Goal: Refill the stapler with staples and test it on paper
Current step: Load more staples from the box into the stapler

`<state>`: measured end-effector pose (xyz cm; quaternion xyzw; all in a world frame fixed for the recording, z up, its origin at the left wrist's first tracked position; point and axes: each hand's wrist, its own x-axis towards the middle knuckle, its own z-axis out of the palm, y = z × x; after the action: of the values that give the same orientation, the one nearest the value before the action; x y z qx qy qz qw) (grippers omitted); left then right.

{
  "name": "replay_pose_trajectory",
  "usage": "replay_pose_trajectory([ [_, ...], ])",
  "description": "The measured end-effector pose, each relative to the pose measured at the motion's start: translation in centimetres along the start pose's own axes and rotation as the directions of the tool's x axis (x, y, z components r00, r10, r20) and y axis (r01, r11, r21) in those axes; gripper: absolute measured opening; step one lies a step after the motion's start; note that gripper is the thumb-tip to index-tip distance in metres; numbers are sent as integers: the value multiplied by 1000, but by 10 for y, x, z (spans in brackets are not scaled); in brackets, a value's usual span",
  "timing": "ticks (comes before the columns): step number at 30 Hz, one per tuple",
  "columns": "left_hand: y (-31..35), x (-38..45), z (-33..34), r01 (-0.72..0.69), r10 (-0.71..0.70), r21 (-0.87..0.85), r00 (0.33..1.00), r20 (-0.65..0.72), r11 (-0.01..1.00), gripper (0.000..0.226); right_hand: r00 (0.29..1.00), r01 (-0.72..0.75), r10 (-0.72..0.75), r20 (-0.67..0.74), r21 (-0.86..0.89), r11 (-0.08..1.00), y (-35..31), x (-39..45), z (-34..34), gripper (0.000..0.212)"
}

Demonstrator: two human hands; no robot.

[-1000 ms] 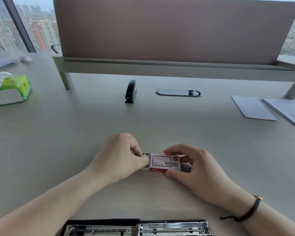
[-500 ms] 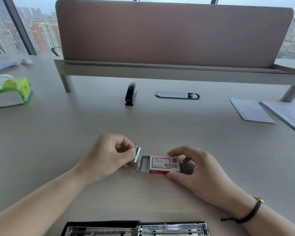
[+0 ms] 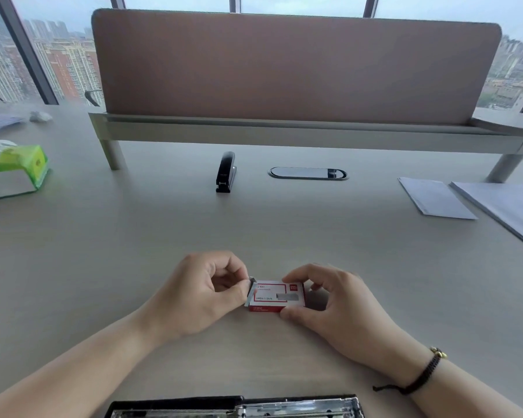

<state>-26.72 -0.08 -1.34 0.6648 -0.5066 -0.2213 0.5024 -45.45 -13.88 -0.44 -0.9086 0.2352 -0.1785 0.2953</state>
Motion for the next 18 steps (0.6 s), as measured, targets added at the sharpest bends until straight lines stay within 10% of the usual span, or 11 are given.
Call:
replay_pose_trajectory([
  [18, 26, -6, 4, -221, 223, -110, 975, 7, 969, 13, 1000, 23, -12, -28, 479, 878, -40, -10, 0, 4],
])
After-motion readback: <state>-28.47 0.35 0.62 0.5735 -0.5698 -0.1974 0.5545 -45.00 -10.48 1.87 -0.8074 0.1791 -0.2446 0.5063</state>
